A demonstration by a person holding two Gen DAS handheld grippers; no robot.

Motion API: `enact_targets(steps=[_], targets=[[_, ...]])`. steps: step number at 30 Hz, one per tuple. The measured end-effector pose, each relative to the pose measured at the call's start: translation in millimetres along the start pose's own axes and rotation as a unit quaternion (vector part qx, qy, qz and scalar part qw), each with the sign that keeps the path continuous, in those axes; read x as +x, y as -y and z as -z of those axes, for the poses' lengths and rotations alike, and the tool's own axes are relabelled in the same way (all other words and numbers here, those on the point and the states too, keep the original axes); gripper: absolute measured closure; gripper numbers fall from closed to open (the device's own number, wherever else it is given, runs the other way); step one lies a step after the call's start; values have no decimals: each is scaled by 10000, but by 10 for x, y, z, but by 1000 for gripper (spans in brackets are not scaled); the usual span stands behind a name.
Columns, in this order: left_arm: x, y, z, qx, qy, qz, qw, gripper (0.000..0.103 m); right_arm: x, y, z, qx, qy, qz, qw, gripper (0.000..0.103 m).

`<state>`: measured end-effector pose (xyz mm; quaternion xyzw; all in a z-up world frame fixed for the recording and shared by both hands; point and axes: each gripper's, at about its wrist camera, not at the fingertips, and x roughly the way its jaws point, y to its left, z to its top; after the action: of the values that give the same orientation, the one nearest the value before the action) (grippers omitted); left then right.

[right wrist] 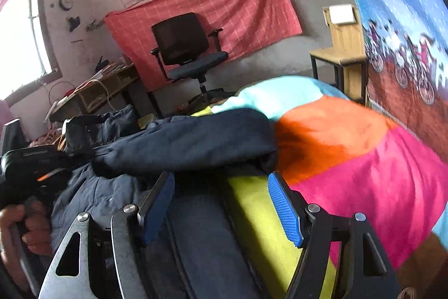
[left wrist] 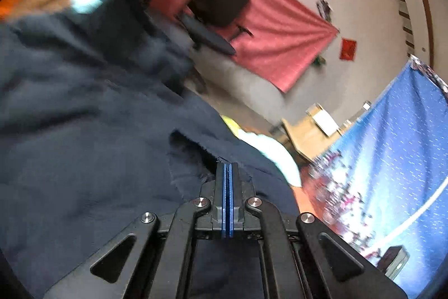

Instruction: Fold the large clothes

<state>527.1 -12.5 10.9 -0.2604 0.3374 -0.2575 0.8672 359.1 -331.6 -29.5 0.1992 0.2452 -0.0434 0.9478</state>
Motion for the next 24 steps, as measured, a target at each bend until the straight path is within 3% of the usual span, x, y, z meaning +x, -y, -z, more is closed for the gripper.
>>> enact_targets(steps=[4, 8, 12, 16, 21, 24], targets=[[-568, -174, -63, 264, 598, -466, 9968, 103, -9, -142, -143, -229, 149, -81, 9996, 36], [-1031, -322, -49, 471, 1105, -1025, 9875, 103, 146, -302, -354, -360, 128, -300, 9988, 36], [-1291, -539, 125, 440, 1308, -1517, 9787, 103, 460, -539, -556, -450, -131, -647, 9968, 36], [-1311, -756, 373, 466, 963, -1888, 9762, 103, 850, -817, -562, -583, -570, -940, 9922, 36], [-1146, -897, 669, 658, 370, -2412, 9675, 103, 1374, -1129, -358, -1060, -1266, -933, 9818, 49], [-992, -1046, 766, 751, -73, -2691, 9602, 103, 1642, -1205, -182, -1250, -1713, -722, 9746, 53]])
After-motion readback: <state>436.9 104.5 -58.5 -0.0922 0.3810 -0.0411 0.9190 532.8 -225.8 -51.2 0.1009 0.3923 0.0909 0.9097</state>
